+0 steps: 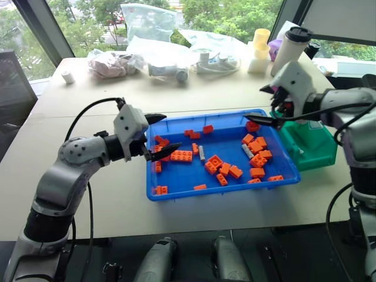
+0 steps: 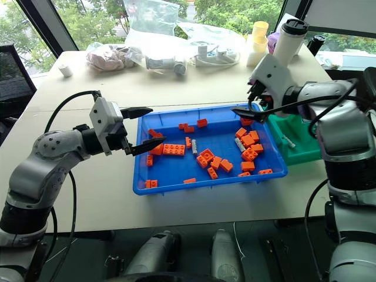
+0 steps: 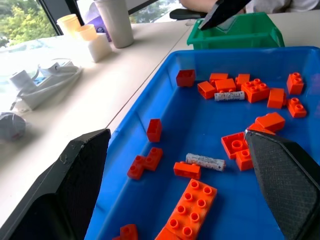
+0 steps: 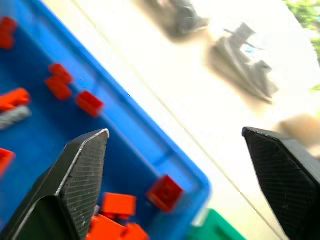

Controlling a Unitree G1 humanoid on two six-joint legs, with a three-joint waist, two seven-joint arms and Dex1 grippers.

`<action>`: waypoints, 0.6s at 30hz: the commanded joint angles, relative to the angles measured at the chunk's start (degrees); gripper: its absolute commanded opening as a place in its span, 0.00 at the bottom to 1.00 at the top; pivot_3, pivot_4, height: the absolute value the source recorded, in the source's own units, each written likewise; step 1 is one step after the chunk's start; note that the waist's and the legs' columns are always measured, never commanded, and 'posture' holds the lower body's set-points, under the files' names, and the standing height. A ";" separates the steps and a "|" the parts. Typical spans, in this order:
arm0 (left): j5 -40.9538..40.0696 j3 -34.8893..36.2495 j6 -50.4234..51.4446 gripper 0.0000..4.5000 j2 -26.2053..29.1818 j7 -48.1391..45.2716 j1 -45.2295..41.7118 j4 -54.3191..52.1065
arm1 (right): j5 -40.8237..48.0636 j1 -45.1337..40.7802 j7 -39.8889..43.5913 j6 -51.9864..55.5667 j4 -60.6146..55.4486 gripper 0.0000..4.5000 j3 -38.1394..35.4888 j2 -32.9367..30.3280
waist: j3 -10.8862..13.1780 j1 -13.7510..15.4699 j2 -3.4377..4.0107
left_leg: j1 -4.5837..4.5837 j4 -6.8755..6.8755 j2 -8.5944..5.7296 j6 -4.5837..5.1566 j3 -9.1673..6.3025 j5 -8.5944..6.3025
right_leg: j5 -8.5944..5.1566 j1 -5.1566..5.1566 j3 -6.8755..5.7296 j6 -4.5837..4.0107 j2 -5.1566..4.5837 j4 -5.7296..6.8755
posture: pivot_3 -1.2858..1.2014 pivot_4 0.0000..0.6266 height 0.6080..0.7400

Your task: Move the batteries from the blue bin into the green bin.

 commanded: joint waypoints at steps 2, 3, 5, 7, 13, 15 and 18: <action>-0.14 1.58 -0.09 1.00 0.47 0.50 -0.41 -1.99 | -1.37 1.09 -4.54 4.32 -4.65 0.99 7.31 5.15 | -0.01 0.69 -0.01 | 0.00 0.03 -0.06 0.02 0.02 -0.01 | 0.00 0.00 0.02 0.00 -0.05 -0.01 | 0.52 0.24 1.00; -0.12 1.63 -0.02 1.00 0.50 0.62 -0.41 -2.10 | -1.97 1.60 -5.50 5.01 -5.17 0.99 9.14 6.18 | -0.01 0.75 -0.02 | 0.00 0.03 -0.06 0.02 0.02 -0.01 | 0.00 0.00 0.01 0.00 -0.05 -0.01 | 0.52 0.24 1.00; -0.38 2.04 0.49 1.00 0.76 0.92 0.09 -2.92 | -3.16 2.58 -8.54 7.55 -5.27 0.99 12.34 9.28 | -0.02 0.69 -0.03 | 0.00 0.02 -0.05 0.02 0.00 -0.01 | 0.00 0.00 -0.01 0.00 -0.05 0.00 | 0.52 0.24 1.00; -0.57 2.35 0.85 1.00 0.95 1.15 0.45 -3.38 | -3.41 3.23 -9.65 9.44 -5.52 0.99 14.01 10.43 | -0.01 0.64 -0.02 | 0.00 0.02 -0.05 0.01 0.01 -0.01 | 0.00 -0.03 0.01 0.00 -0.04 0.03 | 0.52 0.24 1.00; -0.78 3.06 1.86 1.00 1.26 1.62 1.18 -4.55 | -3.23 4.87 -15.37 13.99 -3.09 0.99 14.80 15.70 | -0.02 0.51 -0.02 | 0.01 0.01 -0.03 0.01 0.00 -0.01 | 0.00 -0.04 0.01 0.00 0.00 0.05 | 0.52 0.24 1.00; -0.81 3.20 2.05 1.00 1.28 1.64 1.24 -4.67 | -3.42 5.04 -16.61 14.93 -2.53 0.99 15.23 16.61 | -0.02 0.40 -0.02 | 0.02 0.01 -0.03 0.01 0.01 -0.01 | 0.00 -0.04 0.01 0.00 0.00 0.05 | 0.52 0.24 1.00; -0.64 3.26 2.11 1.00 1.32 1.69 1.56 -5.01 | -3.39 5.52 -17.74 15.81 -2.48 0.99 15.69 17.27 | -0.02 0.36 -0.02 | 0.02 0.01 -0.03 0.01 0.01 -0.01 | 0.00 -0.04 0.01 0.00 0.00 0.05 | 0.52 0.24 1.00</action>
